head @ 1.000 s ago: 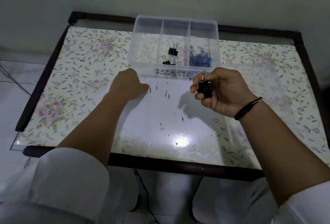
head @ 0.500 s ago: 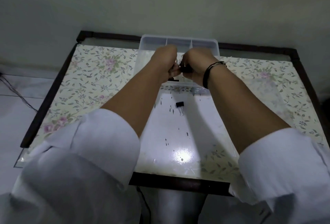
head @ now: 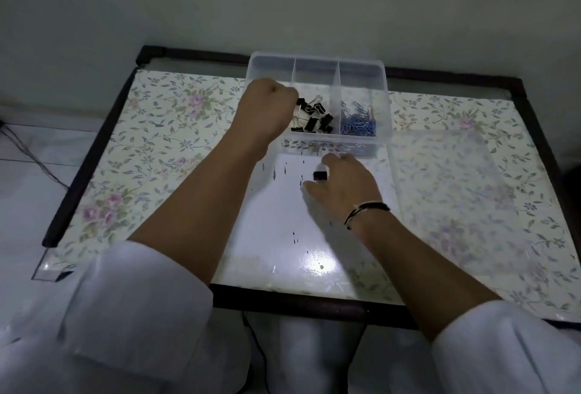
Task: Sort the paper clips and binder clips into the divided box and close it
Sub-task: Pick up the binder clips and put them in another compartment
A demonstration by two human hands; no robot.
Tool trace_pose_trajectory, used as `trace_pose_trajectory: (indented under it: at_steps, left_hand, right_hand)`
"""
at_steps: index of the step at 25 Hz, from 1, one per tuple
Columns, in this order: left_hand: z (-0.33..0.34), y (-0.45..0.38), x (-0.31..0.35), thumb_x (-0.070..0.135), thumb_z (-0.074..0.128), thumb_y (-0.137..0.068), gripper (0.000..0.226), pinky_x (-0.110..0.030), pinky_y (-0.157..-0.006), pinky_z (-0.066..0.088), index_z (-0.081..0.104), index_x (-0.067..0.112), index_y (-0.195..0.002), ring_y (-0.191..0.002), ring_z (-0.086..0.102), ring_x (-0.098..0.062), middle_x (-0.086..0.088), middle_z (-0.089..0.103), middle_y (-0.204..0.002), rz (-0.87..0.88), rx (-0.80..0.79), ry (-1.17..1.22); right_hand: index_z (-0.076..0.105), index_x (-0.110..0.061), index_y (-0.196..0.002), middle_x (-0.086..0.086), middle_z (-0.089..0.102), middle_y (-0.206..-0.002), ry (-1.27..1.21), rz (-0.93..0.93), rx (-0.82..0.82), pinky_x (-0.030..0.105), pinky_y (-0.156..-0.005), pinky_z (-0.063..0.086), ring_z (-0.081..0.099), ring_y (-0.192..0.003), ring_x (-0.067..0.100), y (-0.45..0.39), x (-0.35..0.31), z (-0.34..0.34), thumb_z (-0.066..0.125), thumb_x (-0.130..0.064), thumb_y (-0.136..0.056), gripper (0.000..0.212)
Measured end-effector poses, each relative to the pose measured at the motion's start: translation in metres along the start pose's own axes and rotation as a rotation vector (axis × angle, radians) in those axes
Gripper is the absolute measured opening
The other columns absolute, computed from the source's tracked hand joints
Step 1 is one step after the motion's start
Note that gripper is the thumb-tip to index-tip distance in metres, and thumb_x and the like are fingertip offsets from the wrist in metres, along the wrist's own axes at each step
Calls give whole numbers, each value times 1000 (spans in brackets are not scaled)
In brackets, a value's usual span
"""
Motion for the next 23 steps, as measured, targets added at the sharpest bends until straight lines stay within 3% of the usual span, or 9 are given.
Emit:
trace_pose_trajectory:
  at_steps: [3,7,9,11,13,15,17,21,23]
  left_hand:
    - [-20,11,-5,13,51,-82,8,-32,-63,40,57,17,-82,-70,45,-16,-8,51,-78,43,69,-47]
    - [-47,-1,-14,12,51,-83,11,-26,-59,43,61,9,-86,-66,50,-13,-4,57,-78,53,199,-105]
    - [-57,-12,-20,16,53,-85,22,-27,-70,47,65,8,-102,-81,58,-13,-2,64,-96,80,258,-219]
    - [-58,-21,-26,19,55,-87,38,-30,-85,47,61,9,-123,-105,59,-20,-6,61,-121,104,254,-363]
    - [-54,-31,-34,17,54,-91,45,-27,-84,42,54,5,-134,-108,56,-20,-5,56,-123,88,215,-412]
    - [-51,-41,-38,16,54,-93,42,-25,-77,38,54,0,-132,-97,53,-18,-4,56,-111,55,188,-424]
    - [-51,-51,-39,14,55,-90,36,-28,-75,43,61,0,-123,-98,61,-25,-11,65,-111,37,170,-428]
    - [-69,-49,-51,2,53,-84,47,-37,-87,57,62,6,-130,-104,66,-29,-14,66,-123,-108,196,-296]
    - [-79,-32,-54,2,52,-84,48,-33,-79,56,62,8,-130,-98,68,-28,-13,67,-120,-127,213,-270]
  right_hand:
    - [67,-13,-103,10,57,-108,47,-117,103,35,-83,54,60,-95,27,-6,-13,9,57,-31,-92,24]
    - [70,-17,-96,4,66,-96,-210,-195,323,28,-79,52,61,-84,16,-17,-34,-48,65,-26,-88,13]
    - [69,-15,-106,5,66,-103,-270,-206,434,23,-81,47,61,-90,17,-31,-43,-88,69,-31,-87,24]
    - [67,-10,-115,10,66,-113,-275,-151,470,30,-89,48,62,-103,24,-48,-35,-111,69,-37,-88,38]
    - [65,-2,-114,18,64,-118,-109,58,516,37,-93,46,58,-113,34,-65,10,-122,63,-36,-90,42]
    - [61,1,-104,22,61,-105,-18,307,439,39,-84,44,57,-111,38,-72,65,-116,57,-35,-87,40]
    - [61,1,-91,17,58,-84,-186,431,297,33,-69,38,62,-97,36,-74,94,-98,57,-26,-85,27]
    - [68,8,-87,23,65,-86,-269,345,357,27,-64,36,64,-86,36,-68,92,-100,56,-6,-86,18]
    - [65,6,-79,20,61,-79,-264,282,397,26,-63,33,58,-77,32,-46,82,-105,53,-4,-86,17]
Point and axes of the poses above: each hand's wrist, its own y-axis away from the middle knuckle, its own z-axis out of the palm, x = y × z, the point moved 10 cm from there along -y, towards the middle knuckle
